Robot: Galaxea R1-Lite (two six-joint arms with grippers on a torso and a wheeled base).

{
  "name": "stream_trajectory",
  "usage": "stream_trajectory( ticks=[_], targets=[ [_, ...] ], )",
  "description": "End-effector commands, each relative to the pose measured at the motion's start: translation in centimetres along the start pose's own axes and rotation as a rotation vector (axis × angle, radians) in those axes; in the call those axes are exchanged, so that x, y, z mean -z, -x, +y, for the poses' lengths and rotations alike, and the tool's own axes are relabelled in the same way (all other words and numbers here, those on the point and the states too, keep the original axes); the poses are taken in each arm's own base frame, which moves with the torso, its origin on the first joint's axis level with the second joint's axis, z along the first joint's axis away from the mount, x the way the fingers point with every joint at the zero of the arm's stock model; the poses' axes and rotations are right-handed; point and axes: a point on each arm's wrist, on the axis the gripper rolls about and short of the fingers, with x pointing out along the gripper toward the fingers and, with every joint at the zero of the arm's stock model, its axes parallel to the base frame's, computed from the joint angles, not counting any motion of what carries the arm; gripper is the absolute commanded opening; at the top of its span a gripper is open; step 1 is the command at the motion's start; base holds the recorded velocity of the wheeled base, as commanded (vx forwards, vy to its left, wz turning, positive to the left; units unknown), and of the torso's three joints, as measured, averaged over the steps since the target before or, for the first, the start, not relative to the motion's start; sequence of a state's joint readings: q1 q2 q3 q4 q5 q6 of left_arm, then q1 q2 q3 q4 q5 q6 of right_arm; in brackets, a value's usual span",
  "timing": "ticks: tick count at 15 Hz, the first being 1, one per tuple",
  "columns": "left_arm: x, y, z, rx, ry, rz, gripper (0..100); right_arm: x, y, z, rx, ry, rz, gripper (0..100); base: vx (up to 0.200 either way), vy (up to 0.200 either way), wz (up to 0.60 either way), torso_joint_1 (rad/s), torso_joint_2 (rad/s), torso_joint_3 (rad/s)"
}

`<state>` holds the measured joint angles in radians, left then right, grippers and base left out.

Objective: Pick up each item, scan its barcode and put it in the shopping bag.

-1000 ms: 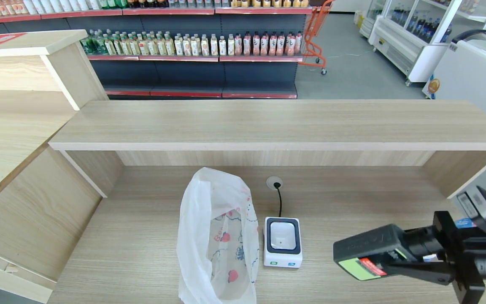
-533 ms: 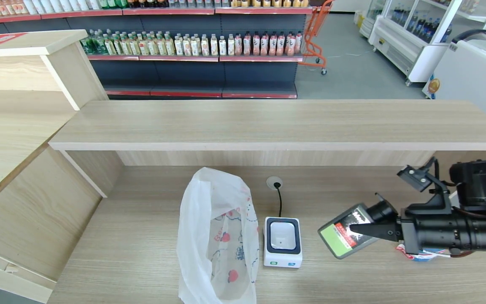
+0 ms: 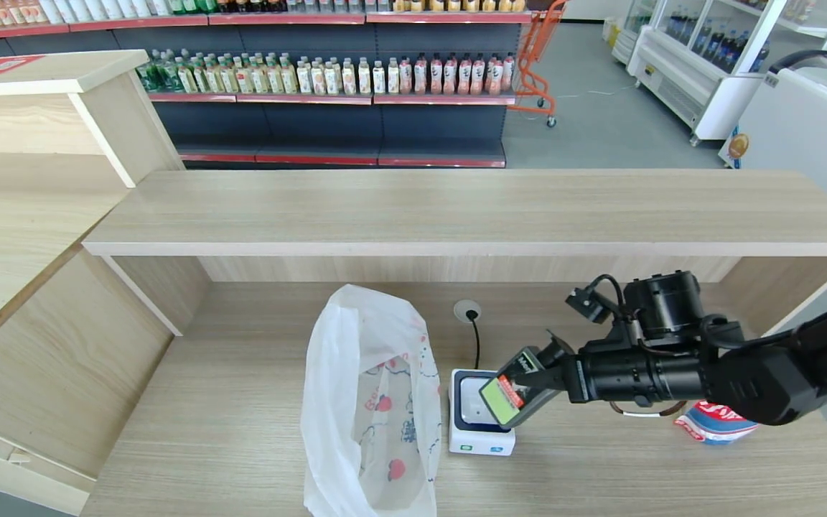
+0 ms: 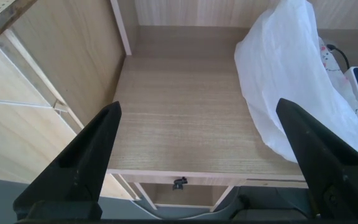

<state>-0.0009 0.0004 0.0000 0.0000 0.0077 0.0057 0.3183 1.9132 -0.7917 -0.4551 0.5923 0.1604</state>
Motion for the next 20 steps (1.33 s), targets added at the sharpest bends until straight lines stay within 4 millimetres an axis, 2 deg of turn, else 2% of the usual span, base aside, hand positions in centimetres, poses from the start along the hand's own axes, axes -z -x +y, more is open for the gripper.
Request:
stream_trajectory(
  ticks=[1, 8, 11, 13, 17, 18, 20],
  targets=[
    [0.0, 0.0, 0.0, -0.001, 0.000, 0.000, 100, 0.2, -2.5, -0.5, 0.000, -0.002, 0.037, 0, 0.000, 0.000, 0.00, 0.000, 0.00, 0.000],
    [0.0, 0.0, 0.0, -0.001, 0.000, 0.001, 100, 0.6, -6.2, -1.0, -0.010, 0.041, 0.023, 0, 0.000, 0.000, 0.00, 0.000, 0.00, 0.000],
    [0.0, 0.0, 0.0, -0.001, 0.000, 0.000, 100, 0.2, -6.8, -1.0, -0.005, 0.057, 0.007, 0, 0.000, 0.000, 0.00, 0.000, 0.00, 0.000],
    [0.0, 0.0, 0.0, -0.001, 0.000, 0.000, 100, 0.0, -6.5, -0.8, 0.004, 0.057, -0.002, 0, 0.000, 0.000, 0.00, 0.000, 0.00, 0.000],
    [0.0, 0.0, 0.0, -0.001, 0.000, 0.001, 100, -1.7, -2.4, 1.7, -0.010, 0.033, -0.091, 0, 0.000, 0.000, 0.00, 0.000, 0.00, 0.000],
    [0.0, 0.0, 0.0, -0.001, 0.000, 0.000, 100, -2.8, 0.6, 2.6, 0.003, 0.066, -0.171, 0, 0.000, 0.000, 0.00, 0.000, 0.00, 0.000],
    [0.0, 0.0, 0.0, -0.002, 0.000, 0.001, 100, -3.8, 4.0, 3.5, 0.030, 0.131, -0.255, 0, 0.000, 0.000, 0.00, 0.000, 0.00, 0.000]
  ],
)
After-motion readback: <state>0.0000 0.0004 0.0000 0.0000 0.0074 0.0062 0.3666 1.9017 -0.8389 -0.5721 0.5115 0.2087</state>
